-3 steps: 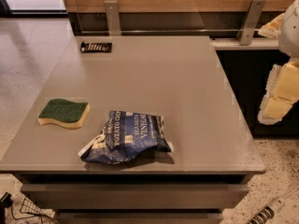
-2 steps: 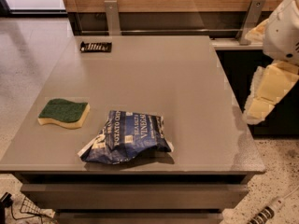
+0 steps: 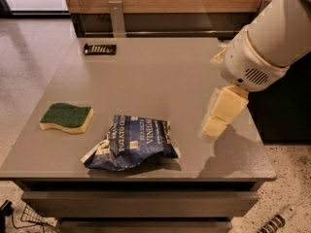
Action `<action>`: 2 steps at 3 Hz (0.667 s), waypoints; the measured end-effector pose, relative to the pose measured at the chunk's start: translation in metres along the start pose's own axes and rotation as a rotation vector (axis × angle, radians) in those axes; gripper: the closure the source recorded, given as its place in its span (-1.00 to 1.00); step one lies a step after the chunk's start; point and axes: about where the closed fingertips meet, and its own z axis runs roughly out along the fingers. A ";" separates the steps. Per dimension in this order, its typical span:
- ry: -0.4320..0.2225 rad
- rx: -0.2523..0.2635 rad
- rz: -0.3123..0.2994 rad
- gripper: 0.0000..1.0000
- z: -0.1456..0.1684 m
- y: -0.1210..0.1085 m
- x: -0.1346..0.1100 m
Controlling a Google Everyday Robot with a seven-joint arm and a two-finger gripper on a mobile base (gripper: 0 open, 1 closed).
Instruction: Move blue chip bag near rxbar chocolate
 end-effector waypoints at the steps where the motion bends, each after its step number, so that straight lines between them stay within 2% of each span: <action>1: -0.057 -0.040 -0.003 -1.00 0.033 0.011 -0.031; 2: -0.042 -0.112 -0.005 -1.00 0.085 0.019 -0.054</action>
Offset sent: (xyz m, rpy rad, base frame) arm 0.0318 0.1324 -0.1078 0.0347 0.1790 0.0811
